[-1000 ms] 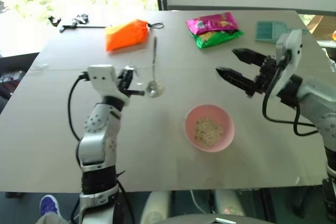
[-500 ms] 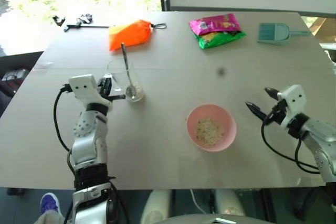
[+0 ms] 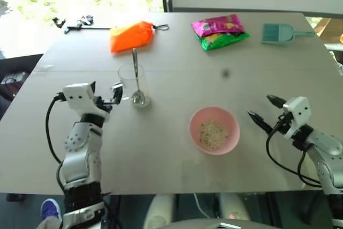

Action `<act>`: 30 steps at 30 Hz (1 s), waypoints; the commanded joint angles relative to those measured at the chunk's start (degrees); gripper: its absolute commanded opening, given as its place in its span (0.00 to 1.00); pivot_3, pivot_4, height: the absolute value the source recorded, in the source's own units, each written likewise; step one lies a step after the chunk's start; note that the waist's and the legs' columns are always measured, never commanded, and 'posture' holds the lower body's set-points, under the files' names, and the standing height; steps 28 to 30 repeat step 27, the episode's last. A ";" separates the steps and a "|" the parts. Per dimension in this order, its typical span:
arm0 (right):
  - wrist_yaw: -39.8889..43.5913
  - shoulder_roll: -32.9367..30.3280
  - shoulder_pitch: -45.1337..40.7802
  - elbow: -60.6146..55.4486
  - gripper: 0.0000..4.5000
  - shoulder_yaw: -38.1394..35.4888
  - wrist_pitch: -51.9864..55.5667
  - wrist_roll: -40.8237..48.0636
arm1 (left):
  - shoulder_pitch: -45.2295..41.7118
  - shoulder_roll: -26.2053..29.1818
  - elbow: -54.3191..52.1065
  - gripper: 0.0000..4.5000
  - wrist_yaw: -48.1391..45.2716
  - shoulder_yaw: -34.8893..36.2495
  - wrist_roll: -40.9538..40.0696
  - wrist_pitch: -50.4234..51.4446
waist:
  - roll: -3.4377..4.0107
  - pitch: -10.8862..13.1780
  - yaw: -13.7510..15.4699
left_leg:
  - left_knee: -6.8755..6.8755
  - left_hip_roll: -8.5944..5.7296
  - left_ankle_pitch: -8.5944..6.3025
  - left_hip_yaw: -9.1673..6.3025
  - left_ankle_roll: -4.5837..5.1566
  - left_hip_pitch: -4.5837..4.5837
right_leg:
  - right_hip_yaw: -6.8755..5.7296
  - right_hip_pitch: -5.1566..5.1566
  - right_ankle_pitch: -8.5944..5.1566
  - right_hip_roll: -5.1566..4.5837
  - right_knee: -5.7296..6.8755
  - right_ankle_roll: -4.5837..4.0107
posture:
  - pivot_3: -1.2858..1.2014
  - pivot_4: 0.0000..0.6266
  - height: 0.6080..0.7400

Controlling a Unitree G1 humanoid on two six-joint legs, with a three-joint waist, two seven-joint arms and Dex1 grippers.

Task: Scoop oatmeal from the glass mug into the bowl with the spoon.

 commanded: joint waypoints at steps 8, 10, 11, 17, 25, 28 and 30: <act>5.49 -2.50 4.32 -2.17 1.00 -5.57 -1.36 2.90 | 11.01 3.62 -10.42 0.99 -6.20 4.33 -6.25 2.22 | 0.01 0.00 0.17 | -0.12 0.03 -0.02 0.15 0.03 0.58 | 0.19 0.38 0.00 0.00 0.00 0.00 | 0.52 0.24 1.00; 7.31 -3.14 6.20 -3.52 1.00 -6.31 -1.32 4.08 | 13.45 4.01 -11.50 0.99 -8.33 4.61 -6.79 0.89 | 0.01 0.00 0.21 | -0.15 0.04 -0.03 0.17 0.03 0.58 | 0.21 0.38 0.00 0.01 -0.03 0.00 | 0.52 0.24 1.00; 7.94 -3.29 7.33 -4.10 1.00 -6.82 -1.62 4.39 | 15.13 4.40 -12.35 0.99 -9.94 4.40 -7.36 0.68 | 0.01 0.00 0.24 | -0.16 0.06 -0.03 0.17 0.03 0.58 | 0.21 0.38 0.00 0.01 -0.05 0.00 | 0.52 0.24 1.00; 12.53 -3.87 18.58 -9.38 1.00 -11.84 -1.24 8.93 | 26.07 6.50 -19.60 0.99 -18.66 3.01 -11.45 1.35 | 0.02 -0.01 0.50 | -0.20 0.08 -0.15 0.22 0.23 0.58 | 0.26 0.39 -0.01 0.01 -0.11 -0.01 | 0.52 0.24 1.00; 14.06 -3.96 29.03 -13.67 1.00 -19.89 0.46 12.67 | 34.56 11.50 -19.17 0.99 -25.59 7.41 -15.58 3.60 | 0.04 -0.01 0.63 | -0.69 0.17 -0.19 0.49 0.28 1.06 | 0.49 0.56 -0.03 0.01 -0.17 -0.05 | 0.52 0.24 1.00; 13.83 -4.26 28.78 -14.15 1.00 -19.86 1.03 12.46 | 34.42 11.69 -19.33 0.99 -25.68 7.25 -16.18 4.22 | 0.03 -0.01 0.62 | -0.85 0.19 -0.19 0.59 0.28 1.42 | 0.58 0.88 -0.04 0.00 -0.24 -0.06 | 0.52 0.24 1.00; 13.83 -4.26 28.78 -14.15 1.00 -19.86 1.03 12.46 | 34.42 11.69 -19.33 0.99 -25.68 7.25 -16.18 4.22 | 0.03 -0.01 0.62 | -0.85 0.19 -0.19 0.59 0.28 1.42 | 0.58 0.88 -0.04 0.00 -0.24 -0.06 | 0.52 0.24 1.00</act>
